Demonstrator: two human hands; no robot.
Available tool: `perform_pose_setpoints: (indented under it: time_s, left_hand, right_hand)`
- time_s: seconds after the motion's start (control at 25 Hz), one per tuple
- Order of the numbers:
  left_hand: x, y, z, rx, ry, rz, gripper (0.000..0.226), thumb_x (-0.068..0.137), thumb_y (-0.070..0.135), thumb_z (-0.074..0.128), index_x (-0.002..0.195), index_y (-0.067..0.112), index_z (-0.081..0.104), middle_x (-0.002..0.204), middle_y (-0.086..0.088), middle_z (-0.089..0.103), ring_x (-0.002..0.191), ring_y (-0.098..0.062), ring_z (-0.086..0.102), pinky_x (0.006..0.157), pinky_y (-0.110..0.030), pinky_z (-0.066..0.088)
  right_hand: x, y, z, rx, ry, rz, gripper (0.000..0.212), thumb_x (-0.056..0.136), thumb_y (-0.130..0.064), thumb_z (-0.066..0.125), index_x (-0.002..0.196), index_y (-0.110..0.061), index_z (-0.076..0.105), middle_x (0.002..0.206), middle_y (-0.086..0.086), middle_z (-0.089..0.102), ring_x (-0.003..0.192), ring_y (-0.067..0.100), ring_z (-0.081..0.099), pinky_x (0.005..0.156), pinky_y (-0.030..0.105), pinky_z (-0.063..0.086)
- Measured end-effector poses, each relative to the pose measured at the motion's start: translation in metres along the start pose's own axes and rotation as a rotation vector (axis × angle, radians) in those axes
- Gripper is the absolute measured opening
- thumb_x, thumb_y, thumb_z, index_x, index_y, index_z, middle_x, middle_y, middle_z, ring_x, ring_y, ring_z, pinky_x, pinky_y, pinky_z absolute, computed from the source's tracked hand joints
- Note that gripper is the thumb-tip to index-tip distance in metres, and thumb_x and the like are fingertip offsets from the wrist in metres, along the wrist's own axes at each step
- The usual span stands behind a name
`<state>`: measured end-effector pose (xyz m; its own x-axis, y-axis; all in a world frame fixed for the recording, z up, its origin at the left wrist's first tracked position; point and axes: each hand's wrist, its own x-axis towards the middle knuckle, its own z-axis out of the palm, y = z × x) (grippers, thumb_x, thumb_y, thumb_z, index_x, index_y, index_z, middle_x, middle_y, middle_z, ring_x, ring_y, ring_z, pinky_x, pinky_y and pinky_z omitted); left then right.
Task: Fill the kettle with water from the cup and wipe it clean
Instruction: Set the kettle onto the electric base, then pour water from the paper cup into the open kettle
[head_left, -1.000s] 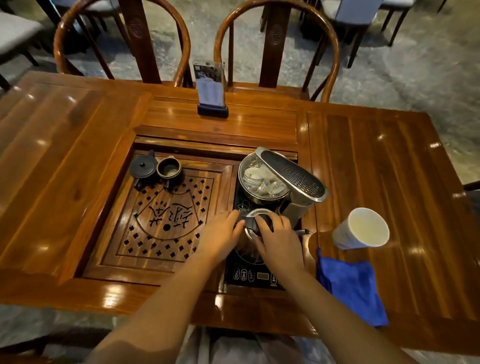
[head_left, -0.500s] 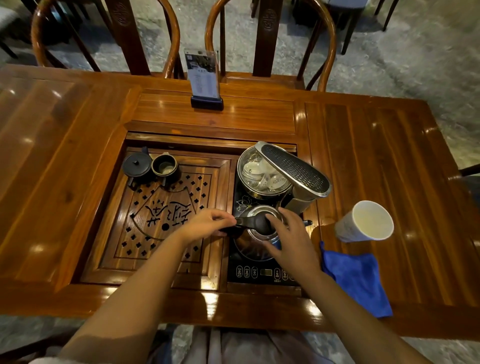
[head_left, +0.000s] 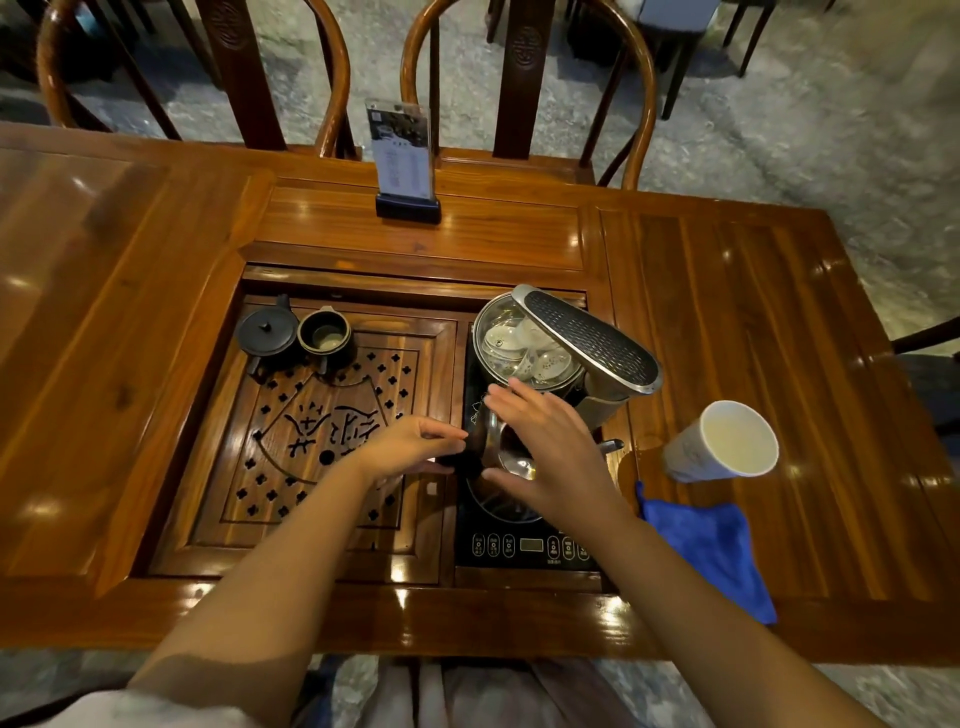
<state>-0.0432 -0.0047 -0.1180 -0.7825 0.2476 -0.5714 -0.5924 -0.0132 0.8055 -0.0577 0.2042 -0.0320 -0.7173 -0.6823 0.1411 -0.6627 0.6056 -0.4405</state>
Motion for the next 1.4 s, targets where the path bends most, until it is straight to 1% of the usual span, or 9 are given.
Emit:
perform_pose_setpoints:
  time_s: [0.2, 0.36, 0.68, 0.8, 0.92, 1.04, 1.16, 1.32, 1.4]
  left_hand:
    - [-0.002, -0.003, 0.007, 0.014, 0.066, 0.044, 0.014, 0.086, 0.01, 0.059, 0.095, 0.004, 0.068, 0.101, -0.015, 0.068, 0.098, -0.024, 0.064, 0.081, -0.031, 0.053]
    - [-0.005, -0.001, 0.008, 0.032, 0.064, 0.078, 0.011, 0.085, 0.008, 0.059, 0.086, 0.01, 0.069, 0.095, -0.007, 0.069, 0.095, -0.022, 0.065, 0.078, -0.029, 0.054]
    - [-0.015, -0.004, 0.006, 0.124, 0.106, 0.081, 0.024, 0.088, 0.019, 0.057, 0.106, 0.006, 0.065, 0.108, -0.014, 0.066, 0.102, -0.023, 0.062, 0.087, -0.031, 0.052]
    - [-0.037, -0.001, 0.0, 0.318, 0.194, 0.157, 0.028, 0.089, 0.02, 0.055, 0.115, 0.015, 0.062, 0.118, -0.002, 0.063, 0.108, -0.013, 0.056, 0.091, -0.025, 0.045]
    - [-0.066, -0.003, 0.007, 0.534, 0.41, 0.181, 0.026, 0.09, 0.021, 0.052, 0.114, 0.017, 0.062, 0.115, 0.0, 0.062, 0.099, -0.008, 0.053, 0.086, -0.026, 0.042]
    - [-0.094, -0.015, 0.033, 0.874, 0.627, 0.194, 0.035, 0.09, 0.031, 0.048, 0.12, 0.016, 0.057, 0.117, -0.005, 0.06, 0.1, -0.015, 0.055, 0.084, -0.032, 0.047]
    - [-0.115, -0.037, 0.071, 1.214, 0.707, 0.209, 0.046, 0.09, 0.04, 0.041, 0.13, 0.018, 0.046, 0.123, -0.005, 0.056, 0.11, -0.02, 0.052, 0.093, -0.038, 0.045]
    - [-0.124, -0.062, 0.125, 1.289, 0.772, 0.27, 0.052, 0.086, 0.045, 0.037, 0.129, 0.016, 0.047, 0.119, -0.007, 0.06, 0.109, -0.022, 0.055, 0.09, -0.041, 0.044]
    - [-0.119, -0.067, 0.149, 1.321, 0.796, 0.279, 0.054, 0.084, 0.046, 0.041, 0.128, 0.016, 0.049, 0.12, -0.008, 0.06, 0.111, -0.024, 0.055, 0.091, -0.043, 0.044]
  right_hand:
    - [0.02, -0.012, 0.004, -0.031, -0.149, -0.146, 0.067, 0.084, -0.028, 0.066, 0.141, -0.016, 0.034, 0.149, 0.003, 0.033, 0.136, 0.009, 0.015, 0.111, 0.033, 0.012]
    - [0.022, -0.017, 0.003, 0.079, -0.182, -0.103, 0.066, 0.086, -0.022, 0.064, 0.143, -0.017, 0.031, 0.15, 0.003, 0.029, 0.136, 0.008, 0.015, 0.109, 0.03, 0.017]
    - [0.014, -0.026, 0.005, -0.158, -0.031, -0.103, 0.061, 0.079, -0.03, 0.069, 0.133, -0.014, 0.047, 0.137, 0.012, 0.05, 0.13, 0.028, 0.041, 0.101, 0.04, 0.025]
    - [0.005, -0.034, 0.002, -0.212, 0.015, -0.068, 0.052, 0.084, -0.038, 0.055, 0.13, -0.014, 0.05, 0.132, 0.012, 0.053, 0.126, 0.028, 0.044, 0.103, 0.04, 0.026]
    - [-0.019, -0.04, 0.001, -0.221, 0.075, 0.01, 0.039, 0.087, -0.035, 0.046, 0.115, -0.012, 0.06, 0.116, 0.008, 0.06, 0.114, 0.025, 0.052, 0.097, 0.042, 0.042]
    - [-0.054, -0.038, 0.007, -0.282, 0.106, 0.114, 0.027, 0.085, -0.028, 0.056, 0.104, -0.011, 0.064, 0.104, 0.007, 0.063, 0.101, 0.024, 0.056, 0.086, 0.04, 0.046]
    - [-0.088, -0.03, 0.013, -0.342, 0.101, 0.218, 0.026, 0.08, -0.028, 0.062, 0.1, -0.012, 0.064, 0.099, 0.009, 0.064, 0.096, 0.028, 0.058, 0.082, 0.041, 0.046]
    - [-0.123, -0.01, 0.002, -0.354, 0.059, 0.295, 0.041, 0.079, -0.038, 0.043, 0.103, -0.013, 0.064, 0.096, 0.009, 0.065, 0.09, 0.03, 0.059, 0.075, 0.042, 0.047]
    - [-0.141, 0.006, -0.007, -0.35, 0.045, 0.303, 0.042, 0.079, -0.038, 0.045, 0.106, -0.013, 0.063, 0.099, 0.01, 0.065, 0.091, 0.03, 0.059, 0.077, 0.044, 0.047]
